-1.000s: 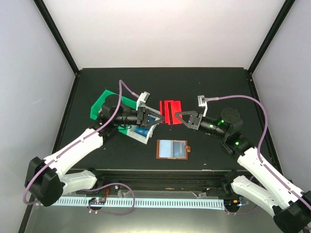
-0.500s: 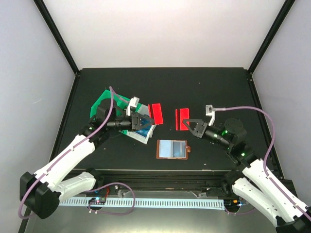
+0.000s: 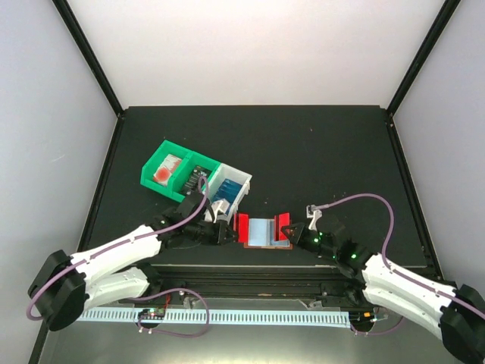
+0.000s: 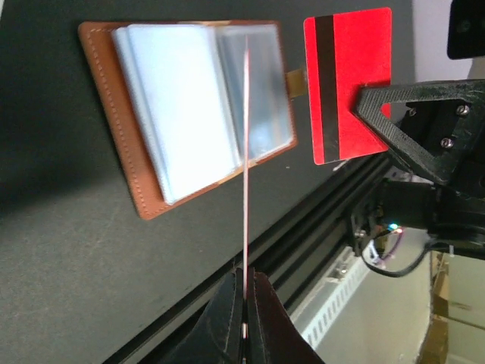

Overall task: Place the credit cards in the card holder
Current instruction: Insert the credit card into the card holder.

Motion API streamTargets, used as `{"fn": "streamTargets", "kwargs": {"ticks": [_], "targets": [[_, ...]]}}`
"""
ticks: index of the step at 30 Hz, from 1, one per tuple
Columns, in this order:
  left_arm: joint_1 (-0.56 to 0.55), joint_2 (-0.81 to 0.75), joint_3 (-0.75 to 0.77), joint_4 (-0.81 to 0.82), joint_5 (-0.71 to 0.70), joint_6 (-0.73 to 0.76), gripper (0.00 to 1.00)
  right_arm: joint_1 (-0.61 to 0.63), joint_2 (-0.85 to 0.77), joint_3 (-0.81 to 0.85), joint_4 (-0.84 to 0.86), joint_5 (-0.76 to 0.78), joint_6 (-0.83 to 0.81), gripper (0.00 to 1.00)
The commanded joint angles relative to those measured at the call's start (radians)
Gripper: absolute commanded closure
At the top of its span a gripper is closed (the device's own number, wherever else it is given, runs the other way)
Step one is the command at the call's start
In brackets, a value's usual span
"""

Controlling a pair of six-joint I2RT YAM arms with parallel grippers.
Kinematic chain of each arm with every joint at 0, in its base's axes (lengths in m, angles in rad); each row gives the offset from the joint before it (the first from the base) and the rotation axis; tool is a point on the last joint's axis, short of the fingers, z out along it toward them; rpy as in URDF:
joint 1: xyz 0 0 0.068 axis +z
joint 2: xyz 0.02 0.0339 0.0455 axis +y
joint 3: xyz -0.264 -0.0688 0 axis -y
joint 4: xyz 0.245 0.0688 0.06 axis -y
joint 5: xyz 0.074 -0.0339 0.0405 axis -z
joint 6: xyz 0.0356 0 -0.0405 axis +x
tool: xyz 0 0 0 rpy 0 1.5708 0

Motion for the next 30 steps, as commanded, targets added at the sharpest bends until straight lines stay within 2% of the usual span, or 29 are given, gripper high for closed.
{"fn": "streamTargets", "kwargs": {"ticks": [1,10,15,22,30], "targets": [[-0.034,0.072,-0.001,0.016,-0.066,0.014,0.98,0.031,0.098,-0.04,0.178,0.133,0.041,0.99],[-0.077,0.19,-0.003,0.051,-0.129,0.017,0.98,0.056,0.298,-0.031,0.344,0.136,0.018,0.99],[-0.082,0.217,0.006,0.02,-0.196,0.014,0.98,0.057,0.379,-0.003,0.382,0.11,0.007,0.99],[-0.081,0.26,0.026,0.027,-0.167,0.025,0.98,0.059,0.458,-0.01,0.472,0.082,0.018,0.99],[-0.082,0.259,0.036,0.002,-0.173,0.016,0.98,0.076,0.511,-0.008,0.473,0.101,0.026,0.99]]}}
